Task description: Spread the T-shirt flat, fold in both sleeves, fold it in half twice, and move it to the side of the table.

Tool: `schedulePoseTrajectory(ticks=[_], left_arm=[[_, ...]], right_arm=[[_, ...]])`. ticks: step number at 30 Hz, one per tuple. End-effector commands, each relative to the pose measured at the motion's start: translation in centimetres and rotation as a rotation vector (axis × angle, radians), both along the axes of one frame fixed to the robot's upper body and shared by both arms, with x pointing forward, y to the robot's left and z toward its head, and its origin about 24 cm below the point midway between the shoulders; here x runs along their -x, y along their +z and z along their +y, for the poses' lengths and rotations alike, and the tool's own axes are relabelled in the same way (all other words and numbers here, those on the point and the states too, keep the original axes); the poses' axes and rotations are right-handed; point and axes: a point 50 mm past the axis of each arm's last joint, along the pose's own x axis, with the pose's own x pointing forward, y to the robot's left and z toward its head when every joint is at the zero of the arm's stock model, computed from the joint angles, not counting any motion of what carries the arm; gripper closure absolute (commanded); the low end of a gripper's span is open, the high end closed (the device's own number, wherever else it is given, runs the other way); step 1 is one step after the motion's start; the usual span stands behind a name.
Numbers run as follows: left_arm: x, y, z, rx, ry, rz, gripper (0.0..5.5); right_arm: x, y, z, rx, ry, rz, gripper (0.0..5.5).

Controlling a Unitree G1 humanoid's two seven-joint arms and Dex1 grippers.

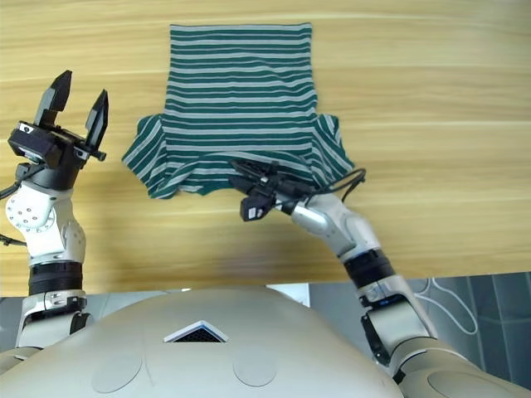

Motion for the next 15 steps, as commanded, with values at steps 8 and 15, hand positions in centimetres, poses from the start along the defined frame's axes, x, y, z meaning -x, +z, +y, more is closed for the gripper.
schedulePoseTrajectory(ticks=[8, 15], left_arm=[[-0.3, -0.8, -1.2, -0.050, -0.068, 0.017, 3.09], [-1.0, -1.7, 0.0, -0.262, 0.018, 0.007, 3.09]], right_arm=[[5.1, -0.8, -3.5, 0.238, 0.268, 0.158, 3.42], [4.0, 2.5, -5.3, 0.136, 0.147, 0.110, 3.42]])
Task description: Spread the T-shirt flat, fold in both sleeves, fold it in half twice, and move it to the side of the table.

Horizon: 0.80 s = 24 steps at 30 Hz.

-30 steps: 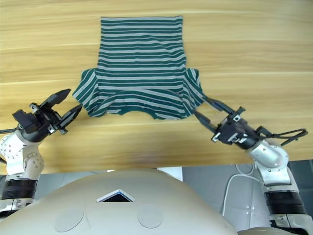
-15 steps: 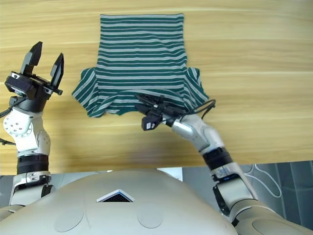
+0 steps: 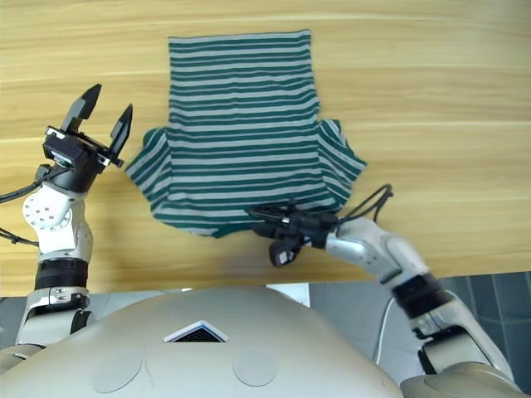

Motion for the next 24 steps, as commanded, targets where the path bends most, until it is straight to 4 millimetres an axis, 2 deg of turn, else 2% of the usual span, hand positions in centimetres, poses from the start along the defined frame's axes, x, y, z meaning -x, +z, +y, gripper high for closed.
schedulePoseTrajectory(ticks=[1, 3, 8, 10, 13, 15, 18, 22, 24], left_arm=[[-0.7, -0.5, 0.8, -0.185, 0.050, -0.015, 3.09], [-0.8, -1.2, 1.0, -0.261, 0.061, -0.004, 3.09], [-0.1, -2.1, 2.9, -0.521, 0.097, 0.017, 3.09], [0.9, -0.9, 4.4, -0.635, 0.085, 0.014, 3.09], [3.1, 1.1, 5.9, -0.788, 0.020, 0.055, 3.09], [5.2, 1.9, 5.4, -0.870, -0.093, 0.114, 3.09], [6.6, 2.6, 3.4, -0.900, -0.172, 0.131, 3.09], [8.6, 0.5, 2.6, -0.988, -0.237, 0.296, 3.09], [8.7, -0.9, 2.9, -1.019, -0.226, 0.363, 3.09]], right_arm=[[-1.6, 0.6, 0.0, -0.031, -0.093, -0.048, 3.42], [-1.9, 0.7, 0.3, -0.058, -0.110, -0.054, 3.42], [-2.2, 1.6, 0.8, -0.158, -0.144, -0.066, 3.42], [-2.0, 3.1, 1.2, -0.291, -0.147, -0.037, 3.42], [-2.0, 5.4, 0.9, -0.433, -0.134, 0.001, 3.42], [-3.3, 7.1, 0.4, -0.512, -0.168, -0.031, 3.42], [-5.7, 8.7, -0.4, -0.543, -0.233, -0.123, 3.42], [-7.8, 9.7, -2.0, -0.521, -0.318, -0.220, 3.42], [-8.2, 10.2, -2.7, -0.523, -0.344, -0.245, 3.42]])
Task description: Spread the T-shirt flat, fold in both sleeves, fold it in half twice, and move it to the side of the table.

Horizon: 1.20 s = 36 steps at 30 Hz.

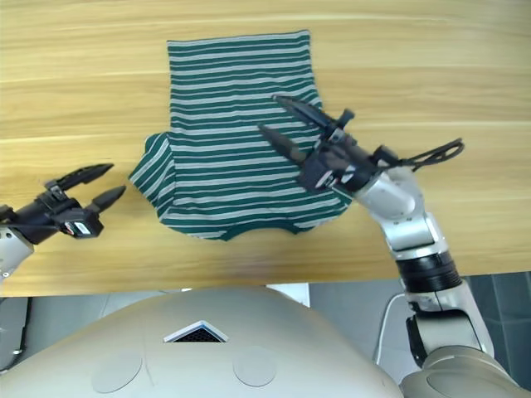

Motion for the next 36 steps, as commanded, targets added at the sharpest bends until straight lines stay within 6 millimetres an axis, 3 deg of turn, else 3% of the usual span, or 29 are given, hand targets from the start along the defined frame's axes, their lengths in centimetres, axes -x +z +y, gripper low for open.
schedulePoseTrajectory(ticks=[1, 5, 11, 19, 32, 36], left_arm=[[0.3, -2.7, 0.5, -0.104, 0.049, 0.111, 3.09], [0.0, -4.9, 0.3, -0.139, 0.062, 0.159, 3.09], [-2.0, -5.7, -0.5, -0.135, 0.038, 0.103, 3.09], [-2.4, -6.2, -0.7, -0.153, 0.009, 0.109, 3.09], [-2.8, -6.1, -0.4, -0.161, 0.010, 0.098, 5.21], [-3.1, -5.7, -0.6, -0.153, 0.008, 0.053, 5.49]], right_arm=[[-1.0, 0.9, -1.3, 0.010, -0.069, -0.046, 3.42], [-1.0, 1.1, -2.1, 0.026, -0.096, -0.052, 3.42], [-1.1, 1.1, -2.6, 0.024, -0.120, -0.059, 3.42], [-1.1, 0.8, -2.8, 0.014, -0.140, -0.063, 3.42], [-1.0, 0.9, -2.9, -0.007, -0.161, -0.067, 3.39], [-1.0, 0.8, -3.0, -0.011, -0.164, -0.064, 3.39]])
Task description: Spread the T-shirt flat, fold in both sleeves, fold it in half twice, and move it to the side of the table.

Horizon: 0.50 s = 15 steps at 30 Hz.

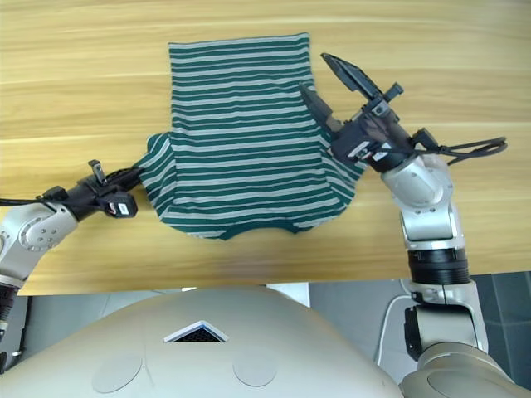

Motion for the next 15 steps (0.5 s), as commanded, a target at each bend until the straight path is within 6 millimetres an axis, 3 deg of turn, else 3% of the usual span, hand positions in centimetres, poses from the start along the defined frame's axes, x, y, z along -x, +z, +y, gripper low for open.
schedulePoseTrajectory(ticks=[1, 7, 11, 15], left_arm=[[1.0, -1.3, 0.4, -0.050, 0.020, 0.044, 5.49], [-0.3, 1.2, -2.5, 0.115, -0.048, -0.199, 5.49], [-1.3, 3.0, -3.3, 0.183, -0.067, -0.368, 5.49], [-1.8, 3.5, -4.3, 0.229, -0.099, -0.455, 5.49]], right_arm=[[0.0, 0.0, -0.3, 0.002, -0.015, -0.001, 3.39], [0.0, -0.2, -0.3, -0.001, -0.018, 0.006, 3.39], [0.0, -0.5, -0.1, 0.004, -0.011, 0.011, 3.39], [-0.1, -0.8, 0.1, 0.002, -0.005, 0.016, 3.39]])
